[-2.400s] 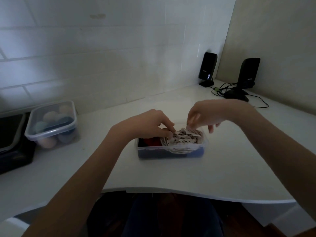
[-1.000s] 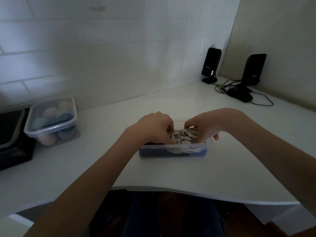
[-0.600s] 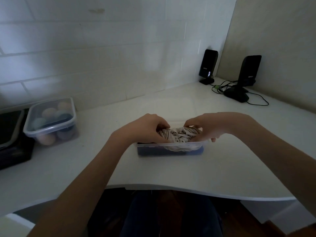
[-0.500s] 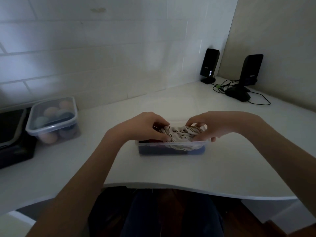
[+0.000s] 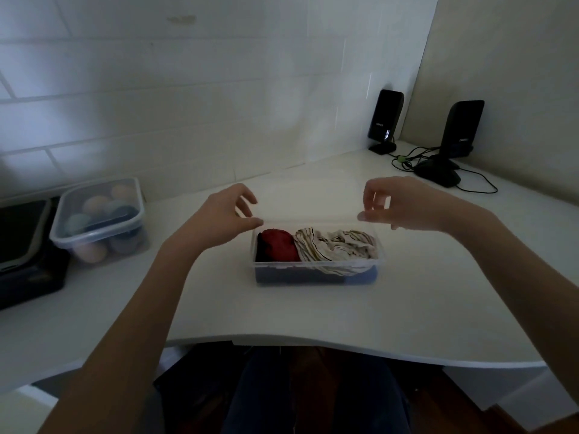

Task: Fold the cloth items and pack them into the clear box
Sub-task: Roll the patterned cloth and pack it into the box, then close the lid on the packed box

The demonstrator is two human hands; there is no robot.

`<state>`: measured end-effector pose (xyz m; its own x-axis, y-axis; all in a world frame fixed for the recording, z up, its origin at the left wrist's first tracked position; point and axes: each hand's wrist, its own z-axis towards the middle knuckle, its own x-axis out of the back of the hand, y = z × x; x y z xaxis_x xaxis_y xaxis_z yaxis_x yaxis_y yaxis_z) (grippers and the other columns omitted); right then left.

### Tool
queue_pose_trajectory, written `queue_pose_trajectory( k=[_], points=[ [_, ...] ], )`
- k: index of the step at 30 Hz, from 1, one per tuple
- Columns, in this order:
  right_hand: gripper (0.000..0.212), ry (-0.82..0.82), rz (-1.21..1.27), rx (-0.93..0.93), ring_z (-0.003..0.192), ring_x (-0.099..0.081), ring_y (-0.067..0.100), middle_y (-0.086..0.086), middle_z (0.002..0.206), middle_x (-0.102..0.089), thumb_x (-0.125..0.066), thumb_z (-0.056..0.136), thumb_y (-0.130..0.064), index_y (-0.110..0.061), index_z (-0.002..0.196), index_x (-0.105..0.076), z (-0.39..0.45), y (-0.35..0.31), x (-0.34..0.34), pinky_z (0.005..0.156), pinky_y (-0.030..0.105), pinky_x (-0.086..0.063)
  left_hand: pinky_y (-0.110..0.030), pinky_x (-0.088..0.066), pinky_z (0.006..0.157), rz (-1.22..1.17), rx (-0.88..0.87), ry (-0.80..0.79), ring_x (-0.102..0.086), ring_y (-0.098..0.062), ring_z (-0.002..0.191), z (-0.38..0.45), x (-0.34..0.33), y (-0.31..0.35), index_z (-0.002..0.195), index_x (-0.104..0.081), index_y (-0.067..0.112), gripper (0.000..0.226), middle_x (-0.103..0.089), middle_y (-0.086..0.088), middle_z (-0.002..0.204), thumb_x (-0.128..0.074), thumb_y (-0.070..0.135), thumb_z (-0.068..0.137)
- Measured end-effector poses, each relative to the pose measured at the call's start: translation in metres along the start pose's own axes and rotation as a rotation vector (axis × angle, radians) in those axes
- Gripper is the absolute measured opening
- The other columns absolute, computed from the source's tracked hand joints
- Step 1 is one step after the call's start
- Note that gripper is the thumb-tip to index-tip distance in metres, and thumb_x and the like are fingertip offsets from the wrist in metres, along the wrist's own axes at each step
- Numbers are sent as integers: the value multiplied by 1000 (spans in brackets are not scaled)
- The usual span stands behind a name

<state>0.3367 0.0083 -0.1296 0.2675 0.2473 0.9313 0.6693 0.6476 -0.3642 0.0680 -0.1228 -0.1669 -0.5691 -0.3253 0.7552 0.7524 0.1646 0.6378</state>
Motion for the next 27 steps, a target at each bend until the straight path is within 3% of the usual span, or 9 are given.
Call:
queue_pose_trajectory(
  k=[3,7,11,14,18,20,22,24,27],
  points=[
    [49,58,181,-152,73,-62,23,3,102,-53,-71,78,-37,-16,109,-39,2,3,-22,47,29,-56,-27,-53,62,-158,251,-104,-65,-15,79,-1,-7,-7,106,-51,15,44,-63,-4,94,-68,45,78],
    [60,36,489,-320,77,-59,17,6,116,-51,-67,83,-31,-15,131,-35,4,5,-45,42,24,-52,-37,-50,95,-490,347,-295,-64,-20,100,-5,-16,-11,108,-58,16,64,-65,-6,113,-58,65,66],
    [43,103,556,-240,70,-60,10,6,111,-58,-63,88,-29,-14,124,-46,10,10,-55,39,15,-44,-37,-48,90,-932,414,-190,-61,-26,106,-1,-30,-5,122,-53,13,64,-62,-12,119,-29,63,89],
    [32,234,551,-168,81,-61,14,3,106,-62,-59,90,-31,-14,115,-50,16,11,-65,55,19,-44,-41,-51,79,-1305,393,-65,-61,-31,104,-1,-44,6,122,-54,14,70,-64,-18,113,-17,64,91],
    [18,527,807,-117,84,-60,16,1,97,-63,-44,98,-28,-16,94,-56,23,11,-80,69,25,-49,-31,-49,76,-1503,334,180,-60,-21,88,2,-54,15,92,-67,12,65,-67,-10,97,-22,60,92],
    [30,626,981,-85,78,-60,15,-1,87,-62,-36,100,-20,-16,78,-56,24,12,-84,70,27,-51,-31,-48,73,-1578,323,192,-62,-20,77,3,-56,16,73,-68,11,65,-68,-8,85,-27,57,93],
    [41,590,1147,-161,79,-63,17,1,83,-65,-32,101,-25,-16,70,-57,23,10,-83,65,23,-53,-31,-48,73,-1627,323,199,-63,-22,72,3,-59,16,56,-64,11,67,-69,-8,78,-31,57,91],
    [54,477,1315,-251,89,-66,22,9,90,-69,-34,99,-39,-16,58,-59,25,13,-82,77,29,-54,-30,-48,71,-1563,354,230,-60,-24,74,4,-62,14,41,-57,10,73,-66,-10,80,-32,56,91],
    [39,252,1431,-306,92,-66,27,12,104,-69,-51,91,-37,-11,65,-62,22,19,-77,78,35,-54,-25,-49,60,-1366,360,208,-57,-24,68,2,-63,12,33,-51,10,75,-60,-12,74,-33,54,92]
  ],
)
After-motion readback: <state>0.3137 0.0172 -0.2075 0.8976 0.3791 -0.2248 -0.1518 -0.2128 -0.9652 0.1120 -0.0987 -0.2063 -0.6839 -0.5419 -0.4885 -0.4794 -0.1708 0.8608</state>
